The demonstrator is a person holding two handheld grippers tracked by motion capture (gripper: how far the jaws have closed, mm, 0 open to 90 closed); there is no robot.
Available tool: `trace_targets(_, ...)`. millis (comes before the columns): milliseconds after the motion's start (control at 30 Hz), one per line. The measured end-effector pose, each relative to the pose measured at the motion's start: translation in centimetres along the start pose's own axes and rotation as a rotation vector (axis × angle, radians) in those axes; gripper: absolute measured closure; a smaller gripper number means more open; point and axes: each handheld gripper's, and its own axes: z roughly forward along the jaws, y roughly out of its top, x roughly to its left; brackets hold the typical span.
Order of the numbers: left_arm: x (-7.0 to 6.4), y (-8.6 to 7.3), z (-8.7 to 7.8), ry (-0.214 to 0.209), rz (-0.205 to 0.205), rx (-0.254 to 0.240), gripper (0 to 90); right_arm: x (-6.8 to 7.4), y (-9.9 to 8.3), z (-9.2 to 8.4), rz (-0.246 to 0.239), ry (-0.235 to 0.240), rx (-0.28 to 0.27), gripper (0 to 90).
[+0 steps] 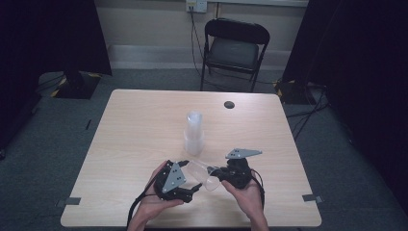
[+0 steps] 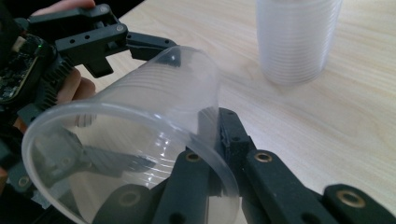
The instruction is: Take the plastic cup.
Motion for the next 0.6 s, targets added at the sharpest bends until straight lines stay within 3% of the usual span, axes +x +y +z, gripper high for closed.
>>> trace_targets(67,-0.2,0.0,0.2,0.017,0.019,0.009,15.5,0.0,0.0,0.5,0.011,-0.018,0.022,89.2)
trace_targets(300,-0.2,0.0,0.1,0.026,0.046,-0.009,14.9,0.1,0.4,1.3,0.027,-0.006,0.096,89.3)
trace_targets(600,-0.6,0.0,0.2,0.051,0.086,-0.003,12.0,0.5,1.2,1.8,0.020,-0.007,0.129,89.2)
